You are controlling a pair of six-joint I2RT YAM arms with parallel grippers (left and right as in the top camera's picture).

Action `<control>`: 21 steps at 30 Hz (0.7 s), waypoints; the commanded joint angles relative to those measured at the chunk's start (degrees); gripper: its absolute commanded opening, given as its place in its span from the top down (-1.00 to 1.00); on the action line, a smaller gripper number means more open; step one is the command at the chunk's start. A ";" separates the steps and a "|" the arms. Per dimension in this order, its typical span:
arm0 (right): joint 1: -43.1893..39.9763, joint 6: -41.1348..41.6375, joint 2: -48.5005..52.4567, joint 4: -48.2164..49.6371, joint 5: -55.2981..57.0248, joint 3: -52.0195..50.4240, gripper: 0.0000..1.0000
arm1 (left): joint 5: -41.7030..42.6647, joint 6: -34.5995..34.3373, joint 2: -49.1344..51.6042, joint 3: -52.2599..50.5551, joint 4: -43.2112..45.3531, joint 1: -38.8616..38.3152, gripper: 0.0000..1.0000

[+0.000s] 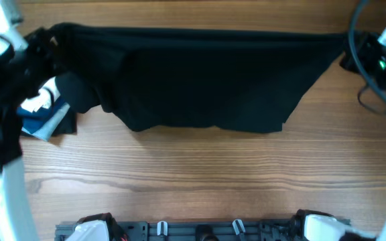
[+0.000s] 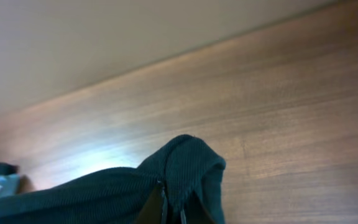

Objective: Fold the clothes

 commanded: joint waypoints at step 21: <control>-2.78 0.42 24.39 -9.73 25.40 -7.93 0.91 | 0.39 9.94 33.83 1.36 -21.68 -8.02 0.92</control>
